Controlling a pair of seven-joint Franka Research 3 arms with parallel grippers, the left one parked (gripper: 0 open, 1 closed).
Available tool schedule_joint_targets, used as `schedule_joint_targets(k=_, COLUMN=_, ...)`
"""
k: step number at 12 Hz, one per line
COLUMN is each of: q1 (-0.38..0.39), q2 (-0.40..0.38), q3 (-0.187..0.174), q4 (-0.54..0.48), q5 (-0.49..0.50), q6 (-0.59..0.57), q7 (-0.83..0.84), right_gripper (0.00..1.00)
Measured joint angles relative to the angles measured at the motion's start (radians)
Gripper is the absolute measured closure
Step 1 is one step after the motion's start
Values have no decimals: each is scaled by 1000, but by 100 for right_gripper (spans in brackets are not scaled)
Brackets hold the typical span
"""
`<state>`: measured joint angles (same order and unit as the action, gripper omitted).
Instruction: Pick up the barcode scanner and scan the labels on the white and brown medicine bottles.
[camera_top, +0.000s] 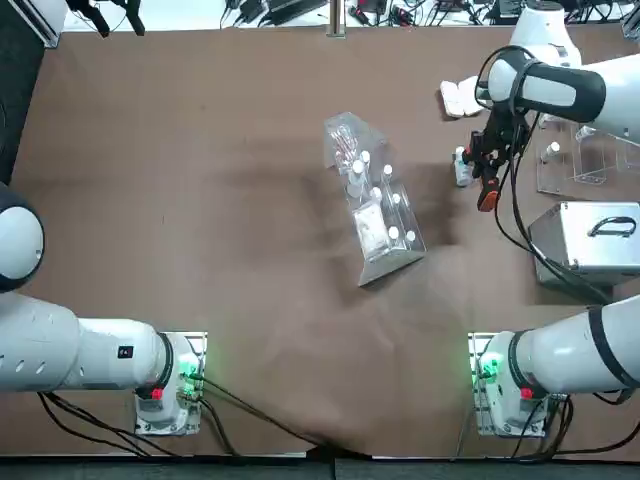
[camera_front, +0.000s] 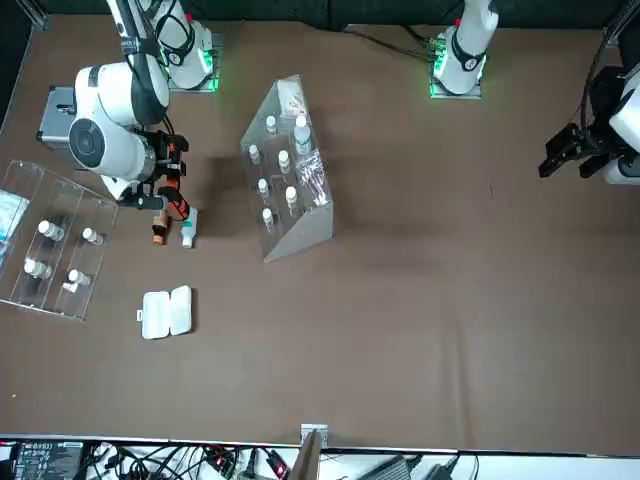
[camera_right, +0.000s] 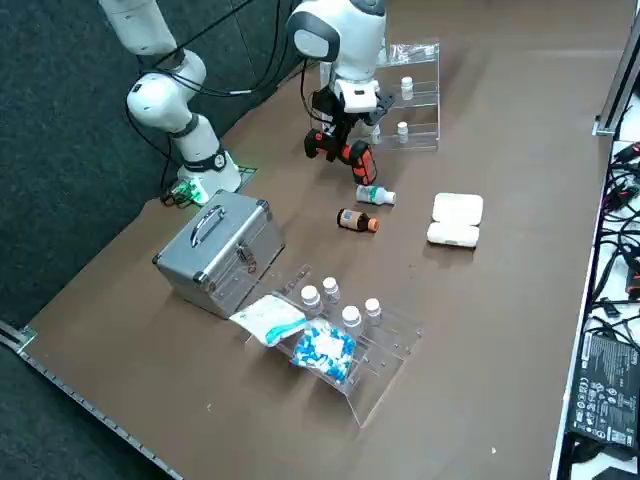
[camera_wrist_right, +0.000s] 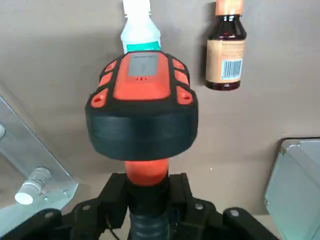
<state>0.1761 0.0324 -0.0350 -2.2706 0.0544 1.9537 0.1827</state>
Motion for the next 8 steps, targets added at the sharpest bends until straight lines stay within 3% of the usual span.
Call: schedule_joint_targets(k=8, q1=0, q2=-5, q3=2, q4=-29, q5=0, q6=30, q7=0, right_gripper=57)
